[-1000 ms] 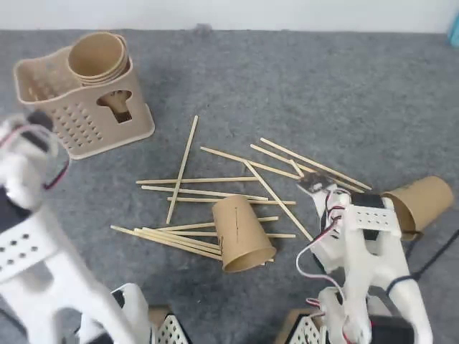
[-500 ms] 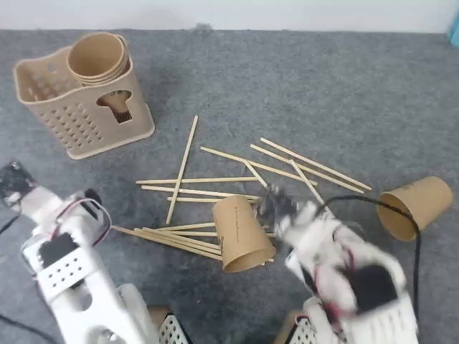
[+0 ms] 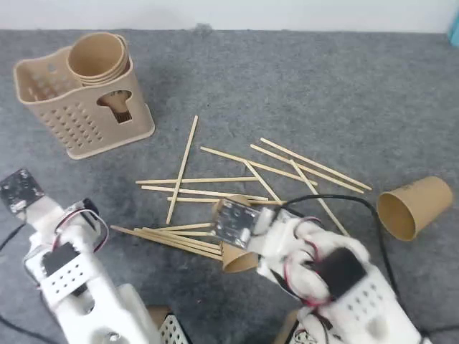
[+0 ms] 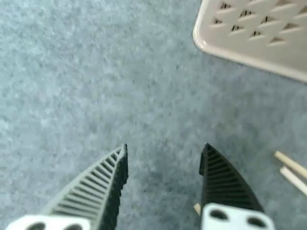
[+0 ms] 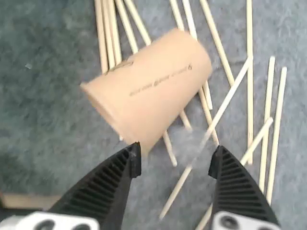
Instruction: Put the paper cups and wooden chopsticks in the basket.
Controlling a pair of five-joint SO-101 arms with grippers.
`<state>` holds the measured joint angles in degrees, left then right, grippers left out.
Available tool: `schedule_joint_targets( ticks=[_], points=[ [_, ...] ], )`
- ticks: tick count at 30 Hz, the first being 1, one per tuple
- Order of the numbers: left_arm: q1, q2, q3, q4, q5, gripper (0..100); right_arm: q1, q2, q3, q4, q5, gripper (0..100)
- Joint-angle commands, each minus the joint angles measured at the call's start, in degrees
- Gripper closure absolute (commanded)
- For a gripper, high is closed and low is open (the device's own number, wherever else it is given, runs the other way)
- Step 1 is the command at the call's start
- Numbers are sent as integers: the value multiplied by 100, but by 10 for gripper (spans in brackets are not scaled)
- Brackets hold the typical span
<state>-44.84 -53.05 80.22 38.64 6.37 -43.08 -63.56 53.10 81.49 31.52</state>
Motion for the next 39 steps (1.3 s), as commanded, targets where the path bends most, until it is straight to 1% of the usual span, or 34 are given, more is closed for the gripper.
schedule_joint_targets(
  ticks=[1,4,6,10,14,17,21,23,25,29,31,33,37,39],
  points=[
    [-26,-97,-13,-132,35,769,-57,365,571,-919,-62,756],
    [-18,-97,-13,-149,35,769,-382,523,1125,-1288,-62,755],
    [0,-97,-13,-149,35,769,-479,514,1213,-1358,-62,756],
    [123,-97,-13,-158,35,769,-382,488,1178,-1393,-62,756],
    [193,-97,-13,-158,35,769,-400,207,774,-1130,-105,755],
    [193,-97,-13,-167,35,769,-892,-101,193,-892,-220,756],
    [193,-97,-13,-167,35,769,-1525,-224,-185,-884,-1002,756],
    [193,-97,-13,-167,35,769,-1675,-180,-88,-822,-1081,756],
    [193,-88,-13,-167,26,769,-1789,-84,44,-514,-835,755],
    [193,-88,-13,-167,26,769,-2343,330,-18,699,413,756],
    [193,-88,-13,-167,26,769,-2563,585,-202,1200,774,756],
    [193,-88,-13,-167,26,769,-2668,743,-457,1508,1108,756],
    [193,-88,-13,-167,26,769,-3187,804,-721,1974,1908,756],
    [185,-88,-13,-167,26,769,-3609,813,-738,1938,1890,756]
  ],
)
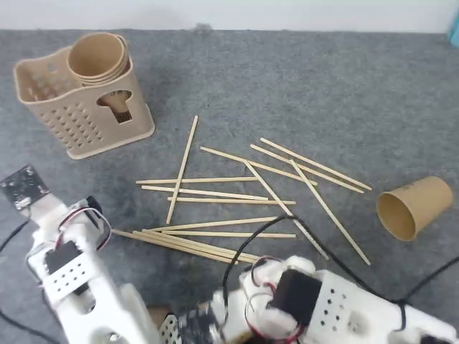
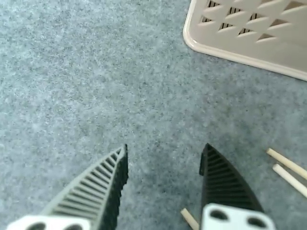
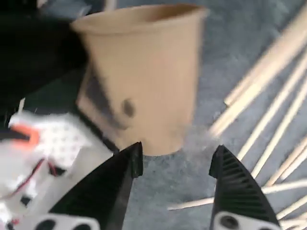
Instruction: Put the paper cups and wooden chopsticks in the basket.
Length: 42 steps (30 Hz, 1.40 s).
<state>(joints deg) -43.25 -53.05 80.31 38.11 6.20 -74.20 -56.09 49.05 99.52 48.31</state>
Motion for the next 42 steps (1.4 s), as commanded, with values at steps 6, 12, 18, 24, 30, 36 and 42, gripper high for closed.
schedule_joint_targets(
  ticks=[6,12,18,24,30,36,42],
  points=[
    [0,-88,-13,-246,53,769,-1560,127,167,-901,-580,756],
    [-246,-88,-57,-343,79,769,-1121,136,466,-1411,-738,756],
    [-949,-88,-57,-826,1029,769,92,136,756,-2273,-993,757],
    [-1029,-88,-57,-905,1240,769,1209,127,668,-2853,-1451,757],
    [-1037,-88,-119,-897,1240,769,1464,57,114,-2633,-2066,757],
    [-1046,-88,-145,-897,1354,769,-479,57,-677,-1253,-2171,757],
    [-1389,-70,-233,-897,1688,769,-1376,84,-484,-1182,-2295,759]
  ],
)
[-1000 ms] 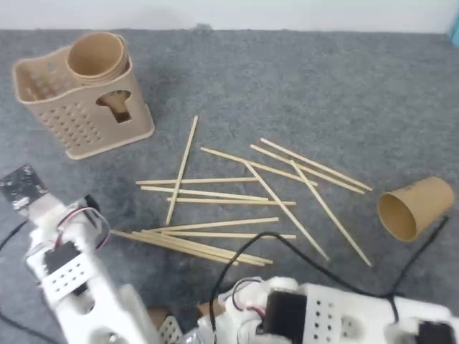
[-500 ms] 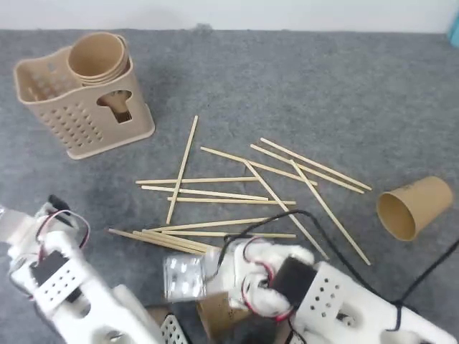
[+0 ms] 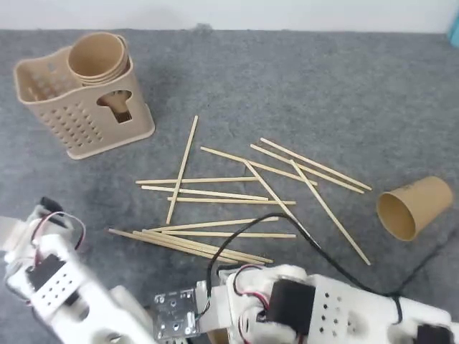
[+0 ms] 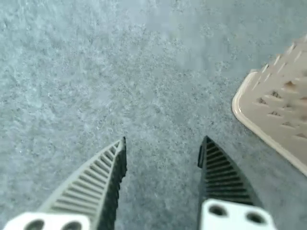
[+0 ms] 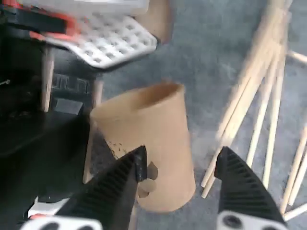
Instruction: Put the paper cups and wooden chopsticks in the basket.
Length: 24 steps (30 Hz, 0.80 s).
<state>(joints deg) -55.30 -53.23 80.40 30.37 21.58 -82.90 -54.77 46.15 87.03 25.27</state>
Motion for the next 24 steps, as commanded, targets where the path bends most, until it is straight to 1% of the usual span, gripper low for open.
schedule_joint_targets(
  ticks=[1,3,6,7,11,16,19,21,24],
  points=[
    [-193,-53,-242,-123,149,769,-523,-66,-176,75,0,772],
    [-193,-53,-242,-123,149,769,-549,-66,-158,75,0,838],
    [-193,-44,-251,-123,149,769,-549,-66,-158,57,26,971],
    [-185,0,-268,-123,149,769,-549,-66,-158,57,26,985],
    [-176,765,-629,-149,149,770,-549,-66,-149,84,26,974],
    [-246,2664,-1675,-123,149,771,-558,-75,-149,84,26,990],
    [-369,3613,-2290,-35,316,771,-787,-75,-149,75,9,990],
    [-396,4035,-2633,185,527,771,-998,-75,-149,75,9,990],
    [-396,4492,-3029,413,598,771,-1270,-75,-114,66,9,990]
  ],
)
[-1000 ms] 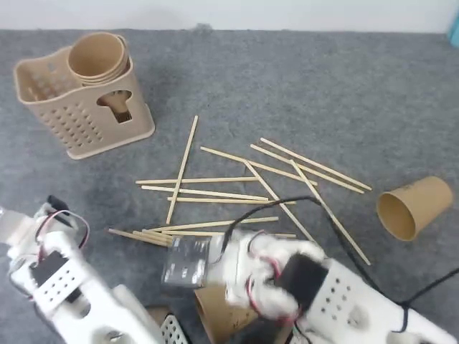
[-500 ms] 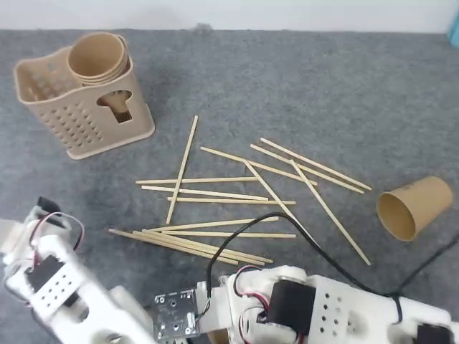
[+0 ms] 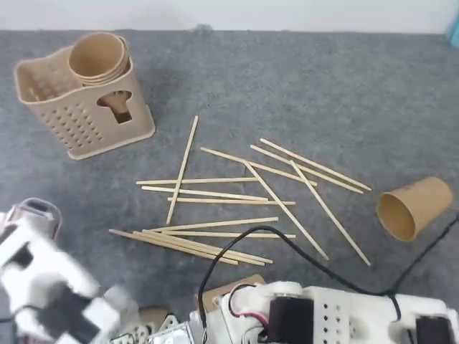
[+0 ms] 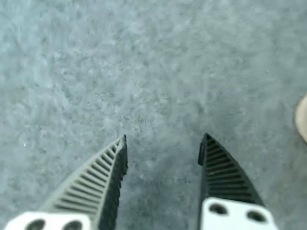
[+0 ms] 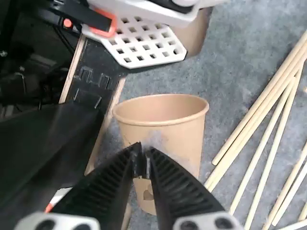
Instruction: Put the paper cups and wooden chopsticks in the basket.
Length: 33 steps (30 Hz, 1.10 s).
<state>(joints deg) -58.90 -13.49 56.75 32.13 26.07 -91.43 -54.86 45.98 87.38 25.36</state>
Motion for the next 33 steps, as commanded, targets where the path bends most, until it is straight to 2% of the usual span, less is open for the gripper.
schedule_joint_targets(
  ticks=[1,6,11,14,19,23,26,29,33],
  points=[
    [-35,642,-760,264,149,771,-479,-66,-26,-13,9,990],
    [-44,1099,-1051,281,149,772,-725,-40,185,-92,18,990],
    [-44,1327,-1262,448,158,772,-409,-4,730,-505,53,990],
    [-44,1363,-1323,510,158,772,189,-4,1002,-822,404,990],
    [-44,1363,-1314,510,158,772,1481,4,1143,-1569,484,990],
    [-44,1363,-1314,510,158,772,2791,13,1204,-2510,457,990],
    [-44,1363,-1314,519,158,772,3442,-40,1196,-2923,9,990],
    [-44,1363,-1314,519,158,772,3310,-163,879,-2563,-422,989],
    [-114,1363,-1323,510,158,772,2185,-479,378,-1965,-800,971]
  ],
)
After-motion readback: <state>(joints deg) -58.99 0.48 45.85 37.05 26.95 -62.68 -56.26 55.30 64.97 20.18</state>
